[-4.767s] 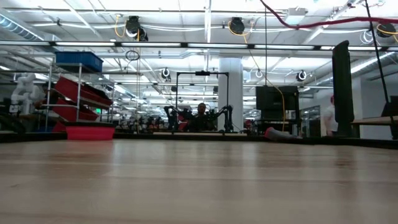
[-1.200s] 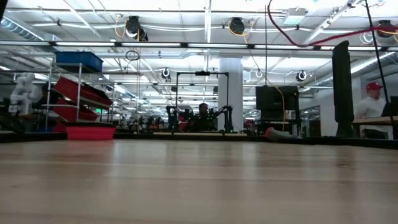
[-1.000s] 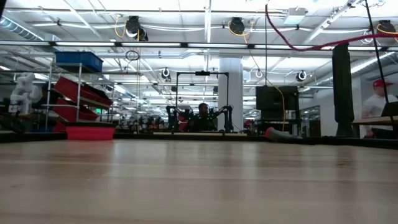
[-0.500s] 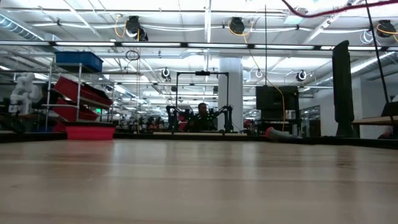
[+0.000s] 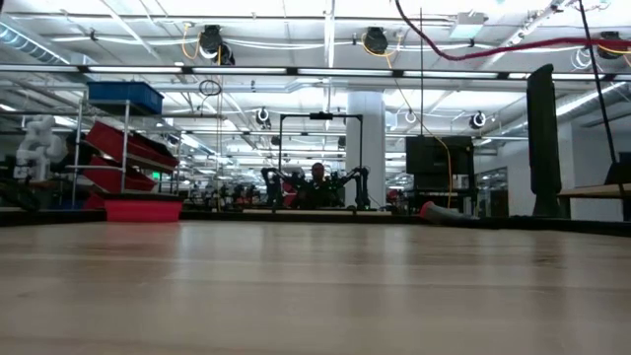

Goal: Coil cords
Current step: Coil the red wire onto the spool

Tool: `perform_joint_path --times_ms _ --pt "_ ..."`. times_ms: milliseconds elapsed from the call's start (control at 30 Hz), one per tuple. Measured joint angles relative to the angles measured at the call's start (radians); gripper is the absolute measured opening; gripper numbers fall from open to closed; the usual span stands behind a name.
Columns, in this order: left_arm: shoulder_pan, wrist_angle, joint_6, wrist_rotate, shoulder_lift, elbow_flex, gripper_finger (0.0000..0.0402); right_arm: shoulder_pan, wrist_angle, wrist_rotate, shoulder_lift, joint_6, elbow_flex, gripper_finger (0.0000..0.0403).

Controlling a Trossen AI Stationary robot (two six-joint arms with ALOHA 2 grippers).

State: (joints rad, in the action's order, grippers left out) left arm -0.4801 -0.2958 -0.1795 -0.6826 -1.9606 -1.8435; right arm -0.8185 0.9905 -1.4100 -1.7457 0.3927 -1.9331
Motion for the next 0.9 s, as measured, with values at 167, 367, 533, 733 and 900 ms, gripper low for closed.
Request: perform_joint_path --times_ms 167,367,533,733,900 --pt "-0.009 -0.001 0.009 0.046 0.004 0.000 0.0106 -0.025 -0.002 -0.010 0.012 0.002 0.000 0.0001" --pt "-0.036 0.001 0.014 0.085 0.017 0.000 0.0159 -0.038 -0.003 -0.023 0.021 0.003 -0.001 0.0001" --pt "-0.068 -0.003 0.014 0.085 0.050 0.000 0.0169 -0.041 -0.001 -0.023 0.024 0.003 -0.001 0.0000" --pt "-0.112 -0.026 0.017 0.078 0.102 0.000 0.0169 -0.040 0.008 0.020 0.024 -0.010 -0.001 0.0000" --pt "-0.148 -0.137 0.042 0.075 0.134 0.001 0.0169 -0.041 0.008 0.029 0.025 -0.012 -0.002 0.0000"
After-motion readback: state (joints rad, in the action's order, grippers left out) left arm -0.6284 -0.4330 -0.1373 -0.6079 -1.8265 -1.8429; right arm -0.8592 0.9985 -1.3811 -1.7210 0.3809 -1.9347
